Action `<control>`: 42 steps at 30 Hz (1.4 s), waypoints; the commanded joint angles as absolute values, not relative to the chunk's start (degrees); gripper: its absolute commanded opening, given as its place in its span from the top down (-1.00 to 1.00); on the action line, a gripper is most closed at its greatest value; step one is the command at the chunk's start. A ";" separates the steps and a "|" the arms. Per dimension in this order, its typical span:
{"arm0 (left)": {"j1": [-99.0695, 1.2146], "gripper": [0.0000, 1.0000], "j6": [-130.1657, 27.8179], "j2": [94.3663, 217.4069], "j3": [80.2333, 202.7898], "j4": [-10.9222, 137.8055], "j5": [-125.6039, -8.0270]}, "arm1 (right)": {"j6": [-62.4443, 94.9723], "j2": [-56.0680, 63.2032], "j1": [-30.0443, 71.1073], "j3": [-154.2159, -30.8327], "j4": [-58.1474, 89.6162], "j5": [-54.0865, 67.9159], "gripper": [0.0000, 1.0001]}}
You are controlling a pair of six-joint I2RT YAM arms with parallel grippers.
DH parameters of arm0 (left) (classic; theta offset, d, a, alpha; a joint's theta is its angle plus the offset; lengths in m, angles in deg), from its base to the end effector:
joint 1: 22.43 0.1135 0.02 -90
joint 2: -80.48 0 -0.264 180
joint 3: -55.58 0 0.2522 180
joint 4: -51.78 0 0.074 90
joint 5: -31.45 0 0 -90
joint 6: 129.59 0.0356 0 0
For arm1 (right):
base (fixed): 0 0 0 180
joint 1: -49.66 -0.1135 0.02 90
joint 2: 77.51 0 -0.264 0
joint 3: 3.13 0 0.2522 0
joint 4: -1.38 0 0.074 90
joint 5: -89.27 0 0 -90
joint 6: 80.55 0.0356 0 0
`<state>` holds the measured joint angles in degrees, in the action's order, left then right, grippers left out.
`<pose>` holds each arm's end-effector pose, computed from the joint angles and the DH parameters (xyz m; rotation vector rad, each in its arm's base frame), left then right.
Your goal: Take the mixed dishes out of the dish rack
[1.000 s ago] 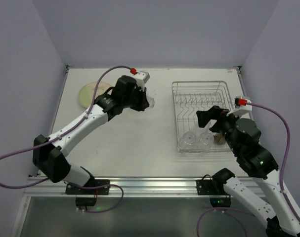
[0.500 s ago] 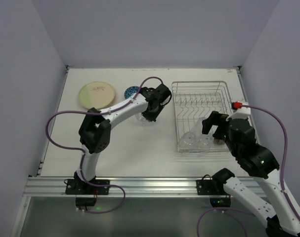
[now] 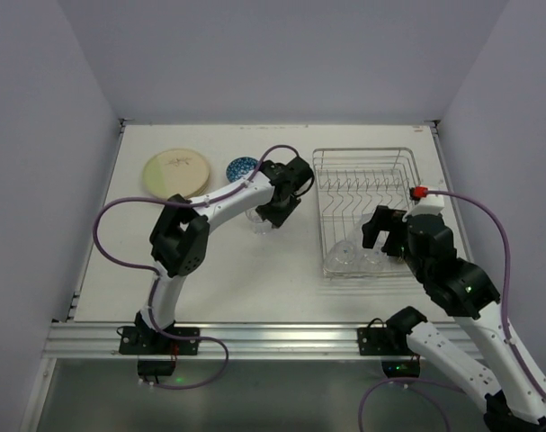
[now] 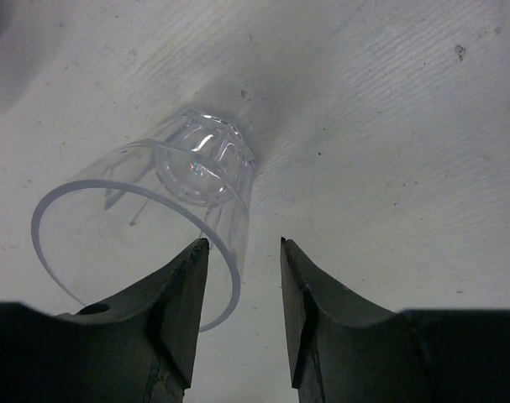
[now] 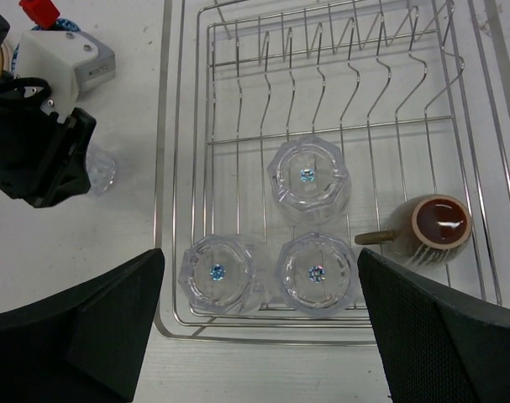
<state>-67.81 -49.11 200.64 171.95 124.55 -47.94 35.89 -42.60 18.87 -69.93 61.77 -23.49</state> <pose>0.3064 -0.3012 0.2191 0.8471 2.7191 0.0800 0.1029 0.0453 0.3468 0.1650 2.0266 0.2185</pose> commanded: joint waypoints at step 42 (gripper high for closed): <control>-67.43 -1.00 -64.03 135.94 120.50 104.04 -28.94 | 47.86 -10.19 12.75 -71.30 64.01 -20.86 -0.72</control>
